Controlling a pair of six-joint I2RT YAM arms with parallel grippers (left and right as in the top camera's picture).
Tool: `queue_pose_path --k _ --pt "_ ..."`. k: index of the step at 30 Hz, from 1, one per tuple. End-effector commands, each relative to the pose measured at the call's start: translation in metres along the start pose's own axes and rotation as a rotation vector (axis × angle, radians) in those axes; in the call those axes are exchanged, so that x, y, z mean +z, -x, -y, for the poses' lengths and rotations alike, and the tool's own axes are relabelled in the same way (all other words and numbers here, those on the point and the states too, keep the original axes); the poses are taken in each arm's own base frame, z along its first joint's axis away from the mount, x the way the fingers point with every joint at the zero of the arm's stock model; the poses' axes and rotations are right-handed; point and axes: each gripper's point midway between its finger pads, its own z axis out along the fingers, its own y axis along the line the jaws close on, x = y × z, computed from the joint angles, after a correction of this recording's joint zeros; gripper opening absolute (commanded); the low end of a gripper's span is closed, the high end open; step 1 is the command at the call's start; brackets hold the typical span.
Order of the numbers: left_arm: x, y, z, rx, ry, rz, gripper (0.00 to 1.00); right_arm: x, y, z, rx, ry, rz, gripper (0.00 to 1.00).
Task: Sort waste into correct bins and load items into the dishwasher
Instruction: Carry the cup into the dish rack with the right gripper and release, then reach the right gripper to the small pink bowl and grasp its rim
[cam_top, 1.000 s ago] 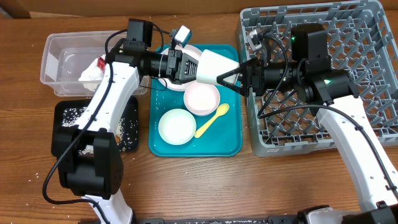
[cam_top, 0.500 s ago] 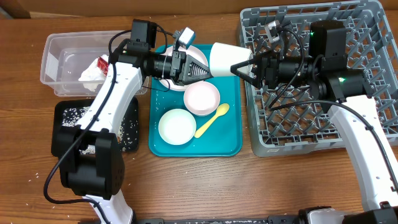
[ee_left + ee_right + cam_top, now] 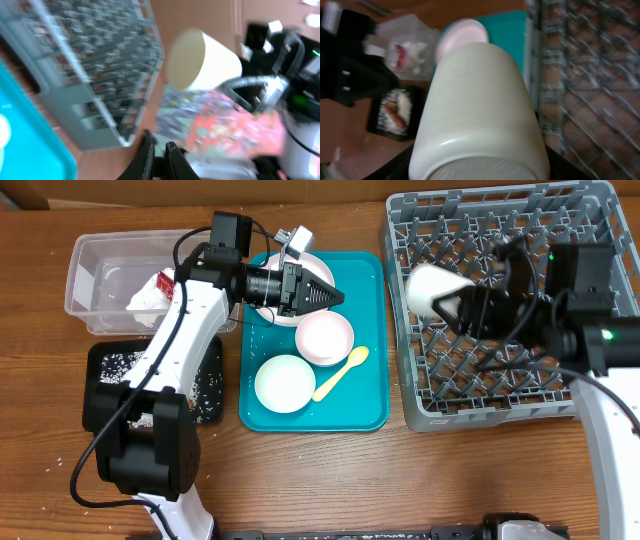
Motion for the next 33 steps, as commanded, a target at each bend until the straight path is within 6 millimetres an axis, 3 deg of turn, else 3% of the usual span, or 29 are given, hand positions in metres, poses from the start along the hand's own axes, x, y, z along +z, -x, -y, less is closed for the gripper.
queue_pose_path --k 1,3,6,9,12,18,26,27,28,30,33 --pt "-0.003 0.010 -0.035 -0.002 0.226 0.057 0.13 -0.017 -0.018 0.052 0.089 -0.323 -0.027 0.40" --pt "-0.007 0.011 -0.047 -0.006 0.297 0.071 0.13 -0.020 -0.031 0.063 0.125 -0.390 -0.073 0.40" --pt "-0.021 0.010 -0.080 -0.009 0.503 0.090 0.12 -0.027 -0.052 0.082 0.207 -0.507 -0.148 0.40" --pt "-0.045 0.001 -0.116 -0.062 0.753 0.094 0.11 -0.030 -0.068 0.089 0.258 -0.561 -0.215 0.40" --pt "-0.062 -0.007 -0.132 -0.079 0.888 0.080 0.12 -0.028 -0.079 0.093 0.285 -0.577 -0.273 0.40" --pt "-0.087 -0.010 -0.149 -0.087 1.060 0.089 0.13 -0.011 -0.089 0.108 0.335 -0.624 -0.353 0.41" --pt "-0.089 -0.009 -0.150 -0.086 1.076 0.091 0.14 0.023 -0.111 0.129 0.367 -0.627 -0.434 0.41" --pt "-0.089 -0.009 -0.150 -0.085 1.075 0.092 0.14 0.026 -0.112 0.129 0.369 -0.618 -0.432 0.44" --pt "-0.089 -0.009 -0.150 -0.084 1.075 0.093 0.14 0.027 -0.112 0.128 0.371 -0.609 -0.432 0.59" --pt "-0.089 -0.009 -0.150 -0.083 1.075 0.094 0.15 0.027 -0.112 0.128 0.371 -0.609 -0.432 0.75" --pt "-0.089 -0.008 -0.150 -0.082 1.075 0.096 0.15 0.027 -0.112 0.128 0.370 -0.608 -0.430 0.84"
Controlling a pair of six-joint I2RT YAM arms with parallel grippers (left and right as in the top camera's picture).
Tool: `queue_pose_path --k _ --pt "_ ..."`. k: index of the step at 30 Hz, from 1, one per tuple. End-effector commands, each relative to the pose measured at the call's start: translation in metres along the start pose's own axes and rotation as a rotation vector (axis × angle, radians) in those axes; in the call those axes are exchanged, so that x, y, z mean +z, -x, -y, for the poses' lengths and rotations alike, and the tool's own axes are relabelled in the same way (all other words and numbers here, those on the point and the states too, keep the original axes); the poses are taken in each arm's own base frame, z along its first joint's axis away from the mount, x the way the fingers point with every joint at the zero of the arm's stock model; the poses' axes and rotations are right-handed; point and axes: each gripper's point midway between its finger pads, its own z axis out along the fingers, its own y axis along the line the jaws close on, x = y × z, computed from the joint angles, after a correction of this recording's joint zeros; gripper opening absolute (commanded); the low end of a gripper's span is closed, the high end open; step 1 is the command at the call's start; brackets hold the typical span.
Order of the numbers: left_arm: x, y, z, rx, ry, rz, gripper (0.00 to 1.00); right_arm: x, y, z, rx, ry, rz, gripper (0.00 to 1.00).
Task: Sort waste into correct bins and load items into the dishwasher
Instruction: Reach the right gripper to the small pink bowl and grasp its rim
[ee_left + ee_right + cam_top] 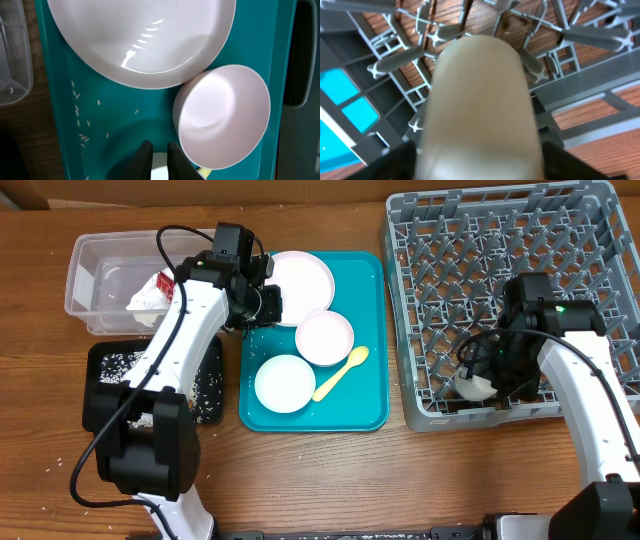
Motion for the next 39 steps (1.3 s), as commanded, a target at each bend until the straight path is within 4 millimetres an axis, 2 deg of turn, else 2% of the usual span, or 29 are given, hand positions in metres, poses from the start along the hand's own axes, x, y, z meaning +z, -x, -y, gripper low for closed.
queue_pose_path --k 1,6,10,13,14,16,17,20,21,24,25,29,31,37,39 --pt "-0.002 0.005 0.003 0.038 0.007 0.018 0.15 -0.003 0.001 -0.003 0.006 0.023 0.010 0.84" --pt "-0.002 0.007 0.003 0.040 0.005 0.025 0.16 -0.026 0.014 -0.019 -0.001 0.099 0.058 0.84" --pt "-0.002 0.008 0.004 0.040 0.004 0.029 0.18 -0.070 0.033 -0.044 -0.034 0.195 0.160 0.79" --pt "-0.003 0.007 0.006 0.033 -0.008 0.028 0.20 -0.100 0.038 -0.083 -0.117 0.317 0.230 0.75" --pt "-0.003 0.008 0.007 0.033 -0.016 0.029 0.21 -0.108 0.038 -0.103 -0.156 0.357 0.263 0.74" --pt "-0.003 0.008 0.007 0.025 -0.016 0.031 0.21 -0.110 0.035 -0.129 -0.187 0.392 0.287 0.74" --pt "-0.003 0.009 0.006 0.015 -0.015 0.033 0.21 -0.108 0.032 -0.150 -0.211 0.414 0.291 0.74" --pt "-0.004 0.013 0.003 -0.005 -0.013 0.047 0.21 -0.092 0.027 -0.188 -0.252 0.421 0.285 0.73" --pt "-0.005 0.016 0.000 -0.027 -0.013 0.056 0.22 -0.080 0.027 -0.202 -0.260 0.409 0.281 0.72" --pt "-0.010 0.025 -0.008 -0.088 -0.016 0.083 0.21 -0.052 0.028 -0.228 -0.270 0.396 0.258 0.68" --pt "-0.014 0.030 -0.014 -0.108 -0.015 0.100 0.20 -0.032 0.030 -0.240 -0.262 0.388 0.233 0.66" --pt "-0.032 0.051 -0.026 -0.123 -0.010 0.161 0.18 0.018 0.038 -0.253 -0.242 0.335 0.183 0.55" --pt "-0.039 0.058 -0.029 -0.105 -0.006 0.185 0.19 0.037 0.041 -0.255 -0.239 0.318 0.163 0.54" --pt "-0.057 0.075 -0.044 -0.095 0.066 0.247 0.20 0.073 0.040 -0.257 -0.240 0.277 0.115 0.49" --pt "-0.063 0.078 -0.052 -0.101 0.104 0.260 0.25 0.085 0.038 -0.257 -0.243 0.261 0.096 0.45"
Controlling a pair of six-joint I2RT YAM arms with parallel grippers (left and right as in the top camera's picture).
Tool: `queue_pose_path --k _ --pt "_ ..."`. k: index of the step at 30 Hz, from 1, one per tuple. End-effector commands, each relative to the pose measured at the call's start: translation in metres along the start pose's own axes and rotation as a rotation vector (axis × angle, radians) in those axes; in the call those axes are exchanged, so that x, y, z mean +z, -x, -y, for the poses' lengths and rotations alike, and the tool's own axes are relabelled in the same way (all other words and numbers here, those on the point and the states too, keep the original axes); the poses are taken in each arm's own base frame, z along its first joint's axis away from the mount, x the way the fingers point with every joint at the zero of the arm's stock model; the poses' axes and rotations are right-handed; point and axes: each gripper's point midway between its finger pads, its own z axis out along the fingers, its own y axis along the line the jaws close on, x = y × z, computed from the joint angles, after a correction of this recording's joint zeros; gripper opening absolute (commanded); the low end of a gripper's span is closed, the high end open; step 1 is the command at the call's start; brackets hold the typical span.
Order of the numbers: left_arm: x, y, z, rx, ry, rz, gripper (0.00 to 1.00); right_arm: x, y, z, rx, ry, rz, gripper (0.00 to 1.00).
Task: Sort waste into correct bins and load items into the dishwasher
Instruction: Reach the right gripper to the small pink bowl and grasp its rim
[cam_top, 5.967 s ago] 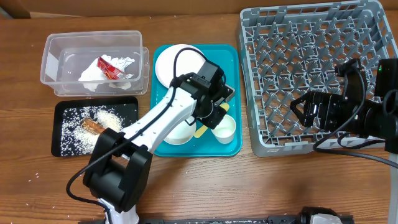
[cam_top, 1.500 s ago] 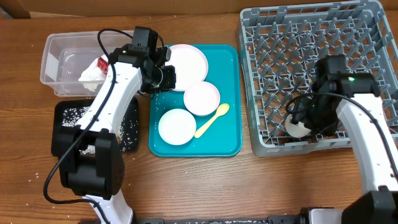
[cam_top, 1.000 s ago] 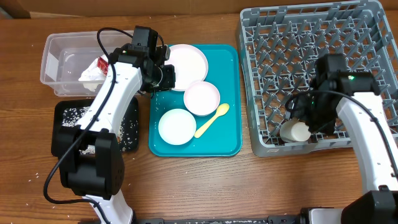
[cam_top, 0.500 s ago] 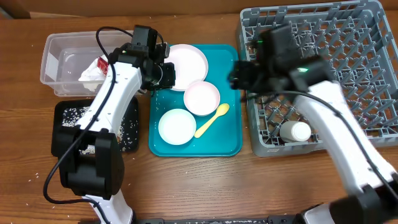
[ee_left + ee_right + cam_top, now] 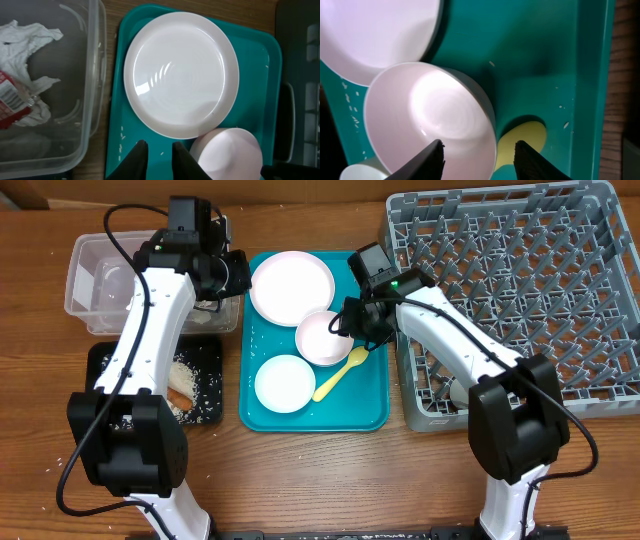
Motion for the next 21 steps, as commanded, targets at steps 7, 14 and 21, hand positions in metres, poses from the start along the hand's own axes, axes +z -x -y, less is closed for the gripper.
queue_pose_path --k 7,14,21 --pt "-0.017 0.020 -0.033 0.005 0.167 0.066 0.79 0.020 0.000 0.001 0.001 -0.022 -0.012 0.26" --pt "-0.017 0.017 -0.034 0.003 0.170 0.053 1.00 0.024 -0.002 0.005 0.002 -0.033 -0.009 0.18" --pt "-0.017 0.016 -0.034 0.003 0.170 0.052 1.00 0.028 -0.004 0.014 0.000 -0.069 -0.007 0.04"
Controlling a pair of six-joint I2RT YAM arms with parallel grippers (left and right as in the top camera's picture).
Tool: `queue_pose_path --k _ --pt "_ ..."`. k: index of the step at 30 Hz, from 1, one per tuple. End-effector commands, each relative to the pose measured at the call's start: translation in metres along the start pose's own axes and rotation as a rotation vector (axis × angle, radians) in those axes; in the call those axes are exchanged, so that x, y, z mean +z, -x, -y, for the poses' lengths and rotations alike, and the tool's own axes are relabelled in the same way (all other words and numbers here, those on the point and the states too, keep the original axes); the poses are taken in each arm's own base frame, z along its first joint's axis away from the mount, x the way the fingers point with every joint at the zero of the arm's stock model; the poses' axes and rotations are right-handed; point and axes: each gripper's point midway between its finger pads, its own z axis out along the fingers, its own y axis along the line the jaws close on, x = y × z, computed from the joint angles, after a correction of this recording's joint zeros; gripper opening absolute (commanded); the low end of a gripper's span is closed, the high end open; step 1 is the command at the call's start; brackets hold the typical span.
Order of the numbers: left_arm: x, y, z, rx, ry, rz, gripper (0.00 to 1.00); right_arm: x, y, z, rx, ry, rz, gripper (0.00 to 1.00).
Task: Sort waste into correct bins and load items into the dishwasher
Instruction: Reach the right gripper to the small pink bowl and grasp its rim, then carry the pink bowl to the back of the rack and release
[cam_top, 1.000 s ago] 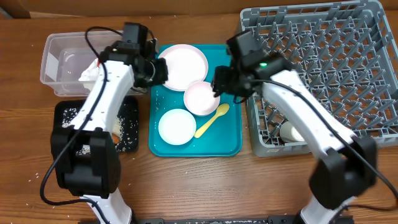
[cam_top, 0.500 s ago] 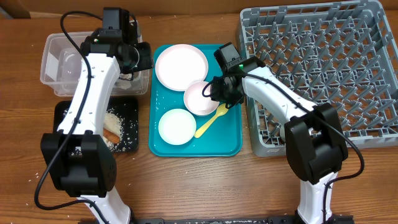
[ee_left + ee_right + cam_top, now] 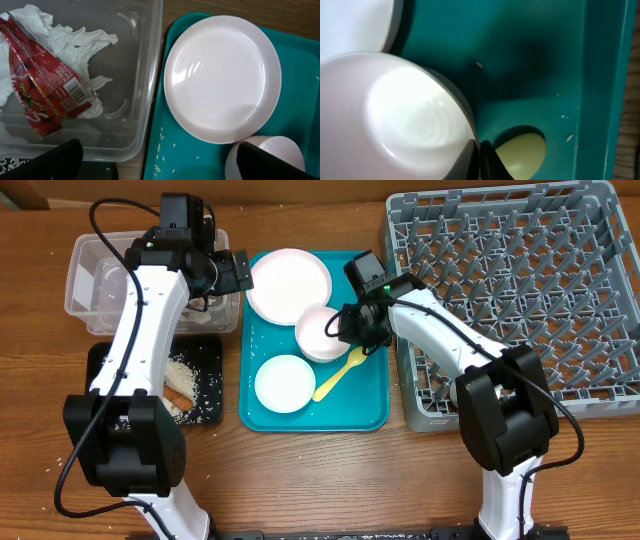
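Observation:
The pink bowl (image 3: 322, 333) sits on the teal tray (image 3: 370, 410), below the pink plate (image 3: 291, 285). My right gripper (image 3: 479, 150) is shut on the bowl's right rim (image 3: 405, 125), one finger inside and one outside, just above the yellow spoon (image 3: 520, 152). A white bowl (image 3: 284, 383) lies at the tray's front left. My left gripper (image 3: 157, 162) hangs wide open over the border between the clear bin (image 3: 125, 145) and the tray, holding nothing. The grey dish rack (image 3: 500, 280) stands on the right.
The clear bin (image 3: 90, 280) holds a red wrapper (image 3: 45, 95) and crumpled tissue. A black tray (image 3: 180, 390) with rice and a sausage lies in front of it. Rice grains are scattered on the teal tray's left side. My right arm crosses the rack's left edge.
My right gripper, open beside the pink bowl before, is now shut on its rim. My left gripper has gone from nearly shut to wide open and shifted slightly left toward the bin.
First my right gripper held a white cup above the rack while the left was shut over the tray. Then the cup was low in the rack's front left corner. Later the right gripper stood open at the pink bowl, without the cup. Now it grips the bowl.

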Motion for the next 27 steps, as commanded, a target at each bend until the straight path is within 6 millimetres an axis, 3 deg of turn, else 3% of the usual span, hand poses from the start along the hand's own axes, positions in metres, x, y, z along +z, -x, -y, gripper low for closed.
queue_pose_path --k 1,5,10,12,15,17,20,22,24,27 --pt "-0.007 0.010 -0.001 0.003 0.008 0.032 1.00 0.002 0.000 0.004 -0.004 -0.028 0.015 0.04" --pt "-0.007 0.010 -0.001 0.003 0.008 0.032 1.00 -0.017 0.012 -0.003 -0.029 -0.010 0.045 0.04" --pt "-0.007 0.010 -0.001 0.003 0.008 0.032 1.00 -0.089 0.037 -0.008 -0.053 0.002 0.139 0.04" --pt "-0.007 0.010 -0.001 0.003 0.008 0.032 1.00 -0.137 0.050 -0.001 -0.042 -0.041 0.226 0.04" --pt "-0.007 0.010 -0.001 0.003 0.008 0.032 1.00 -0.204 0.077 0.029 0.007 -0.179 0.413 0.04" --pt "-0.007 0.010 -0.001 0.003 0.008 0.032 1.00 -0.244 0.099 0.065 0.064 -0.369 0.583 0.04" --pt "-0.007 0.010 -0.001 0.003 0.008 0.032 1.00 -0.308 0.123 0.125 0.179 -0.803 0.877 0.04" --pt "-0.007 0.010 -0.001 0.003 0.008 0.032 1.00 -0.340 0.134 0.148 0.301 -0.955 1.053 0.04" --pt "-0.007 0.011 -0.001 0.003 0.008 0.033 1.00 -0.343 0.147 0.156 0.323 -0.938 1.084 0.04" --pt "-0.007 0.010 -0.001 0.003 0.008 0.032 1.00 -0.327 0.170 0.162 0.295 -0.840 1.060 0.04"
